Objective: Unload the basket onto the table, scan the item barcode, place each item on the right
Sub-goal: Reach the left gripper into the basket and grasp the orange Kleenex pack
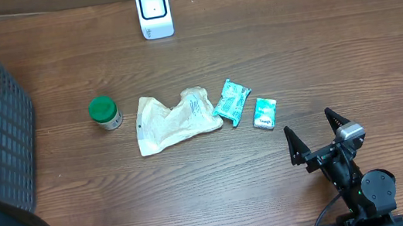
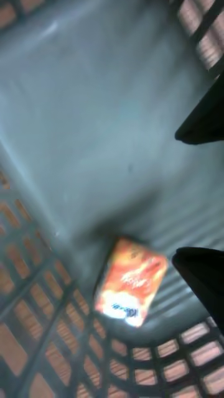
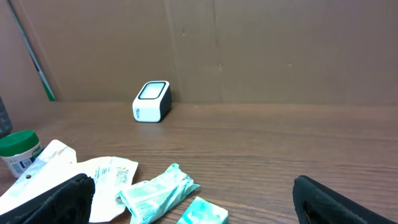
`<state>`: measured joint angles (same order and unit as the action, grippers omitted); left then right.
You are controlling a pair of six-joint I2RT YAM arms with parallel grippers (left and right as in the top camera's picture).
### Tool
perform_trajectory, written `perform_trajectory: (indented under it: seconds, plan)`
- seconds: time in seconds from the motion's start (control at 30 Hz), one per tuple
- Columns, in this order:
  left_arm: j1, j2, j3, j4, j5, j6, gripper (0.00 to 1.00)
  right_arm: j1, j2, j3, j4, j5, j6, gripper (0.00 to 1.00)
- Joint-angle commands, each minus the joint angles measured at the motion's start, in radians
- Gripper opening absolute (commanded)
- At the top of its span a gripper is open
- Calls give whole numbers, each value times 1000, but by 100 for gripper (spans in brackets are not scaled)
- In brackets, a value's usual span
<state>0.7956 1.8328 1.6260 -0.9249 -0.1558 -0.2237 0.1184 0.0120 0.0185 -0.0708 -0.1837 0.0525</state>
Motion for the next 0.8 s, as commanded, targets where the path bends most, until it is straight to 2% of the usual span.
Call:
perform_trajectory:
  seconds: [0.0, 0.1, 0.2, 0.3, 0.77]
  plan:
    - [43, 17, -63, 66, -35, 154, 60, -2, -9, -11, 6, -4, 3, 100]
    - [64, 36, -105, 124, -35, 205, 65, -2, -9, -11, 6, -4, 3, 100]
    - [71, 66, -114, 137, -42, 275, 66, -2, -9, -11, 6, -4, 3, 100]
    - [83, 105, -114, 141, -84, 280, 65, -2, -9, -11, 6, -4, 3, 100]
    - [122, 243, -114, 154, -148, 280, 52, -2, -9, -11, 6, -4, 3, 100]
